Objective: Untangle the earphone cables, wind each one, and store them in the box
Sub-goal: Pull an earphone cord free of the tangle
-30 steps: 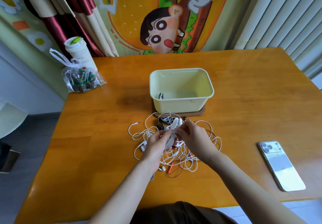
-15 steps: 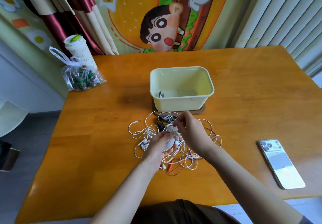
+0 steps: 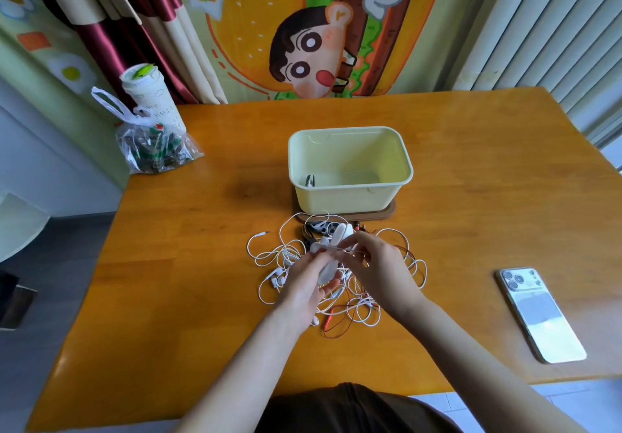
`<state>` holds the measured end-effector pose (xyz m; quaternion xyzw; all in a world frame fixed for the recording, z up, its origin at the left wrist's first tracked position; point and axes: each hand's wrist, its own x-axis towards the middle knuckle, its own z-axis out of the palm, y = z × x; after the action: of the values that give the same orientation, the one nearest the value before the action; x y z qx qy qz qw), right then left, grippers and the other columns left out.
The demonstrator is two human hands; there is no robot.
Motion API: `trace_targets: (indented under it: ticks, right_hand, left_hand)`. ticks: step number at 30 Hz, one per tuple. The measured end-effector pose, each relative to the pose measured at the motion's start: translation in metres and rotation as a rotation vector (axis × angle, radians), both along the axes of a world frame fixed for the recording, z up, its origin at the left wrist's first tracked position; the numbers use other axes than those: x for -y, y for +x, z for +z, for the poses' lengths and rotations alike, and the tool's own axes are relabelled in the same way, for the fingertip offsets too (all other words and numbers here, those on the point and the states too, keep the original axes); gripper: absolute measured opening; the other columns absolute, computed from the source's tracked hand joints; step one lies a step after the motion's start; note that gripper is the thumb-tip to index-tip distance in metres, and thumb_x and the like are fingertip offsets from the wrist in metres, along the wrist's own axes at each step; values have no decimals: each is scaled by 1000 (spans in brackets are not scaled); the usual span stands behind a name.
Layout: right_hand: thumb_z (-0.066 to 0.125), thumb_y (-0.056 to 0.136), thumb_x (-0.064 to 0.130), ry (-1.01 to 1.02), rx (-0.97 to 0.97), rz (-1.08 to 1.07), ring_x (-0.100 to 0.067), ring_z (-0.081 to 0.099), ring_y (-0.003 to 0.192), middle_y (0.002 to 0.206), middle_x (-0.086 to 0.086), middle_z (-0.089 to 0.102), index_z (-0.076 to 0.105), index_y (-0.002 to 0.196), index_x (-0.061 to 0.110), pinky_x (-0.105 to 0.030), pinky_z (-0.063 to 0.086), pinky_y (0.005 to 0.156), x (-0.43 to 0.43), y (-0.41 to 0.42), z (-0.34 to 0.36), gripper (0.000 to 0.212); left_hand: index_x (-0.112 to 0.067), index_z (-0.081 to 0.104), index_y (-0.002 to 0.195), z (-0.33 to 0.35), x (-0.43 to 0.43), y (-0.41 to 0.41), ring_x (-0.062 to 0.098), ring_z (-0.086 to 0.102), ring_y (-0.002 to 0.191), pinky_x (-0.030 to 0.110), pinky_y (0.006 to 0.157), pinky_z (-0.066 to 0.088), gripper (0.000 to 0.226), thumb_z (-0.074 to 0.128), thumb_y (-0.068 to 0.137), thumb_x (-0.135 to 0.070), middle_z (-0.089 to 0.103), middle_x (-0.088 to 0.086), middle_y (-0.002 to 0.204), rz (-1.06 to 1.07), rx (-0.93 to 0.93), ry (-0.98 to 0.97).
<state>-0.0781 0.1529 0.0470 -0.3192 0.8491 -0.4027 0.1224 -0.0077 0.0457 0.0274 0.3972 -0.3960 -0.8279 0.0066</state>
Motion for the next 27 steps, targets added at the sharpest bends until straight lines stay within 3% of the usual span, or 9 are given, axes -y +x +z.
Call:
trace_targets:
  ticks: [3, 7, 9, 16, 22, 27]
  right_hand:
    - [65, 88, 22, 26, -67, -44, -3, 49, 59, 70, 16, 54, 67, 87, 17, -14, 36, 53, -1, -2, -2, 6]
    - [59, 89, 11, -15, -8, -68, -10, 56, 71, 77, 2, 59, 59, 80, 12, -20, 46, 61, -1, -1, -6, 9]
    - [56, 90, 13, 5, 36, -86, -13, 57, 77, 81, 0, 61, 58, 81, 11, -26, 50, 67, -1, 0, -7, 9]
    - [56, 93, 25, 52, 25, -45, -5, 56, 76, 84, 9, 58, 56, 87, 21, -19, 48, 64, -2, 2, -6, 7]
    - [59, 91, 36, 68, 0, -65, -8, 63, 81, 88, 6, 65, 57, 94, 17, -24, 54, 69, -1, 5, -5, 20]
    - [60, 91, 29, 71, -36, -66, -12, 65, 89, 98, 3, 67, 53, 108, 15, -25, 55, 72, -2, 6, -6, 23]
  left_hand:
    - [-12, 68, 107, -1, 0, 0, 22, 52, 99, 29, 72, 49, 23, 68, 85, -20, 57, 9, 117, -7, 2, -3]
    - [-8, 68, 109, -1, 2, 1, 21, 53, 95, 27, 68, 50, 24, 66, 87, -18, 58, 11, 118, 5, 2, 2]
    - [-6, 66, 112, -2, 3, 1, 20, 53, 92, 26, 65, 50, 26, 63, 89, -17, 58, 13, 116, 13, -8, 6]
    - [-7, 64, 117, -3, 3, 2, 22, 53, 97, 28, 68, 49, 29, 61, 91, -20, 58, 14, 119, 4, -14, -28]
    - [-11, 66, 105, -2, 3, 2, 20, 55, 98, 29, 73, 48, 16, 59, 93, -17, 61, 9, 114, -17, -33, -65]
    - [-12, 67, 105, -2, 2, 3, 21, 57, 98, 31, 78, 47, 15, 61, 92, -16, 65, 4, 106, -27, -35, -77]
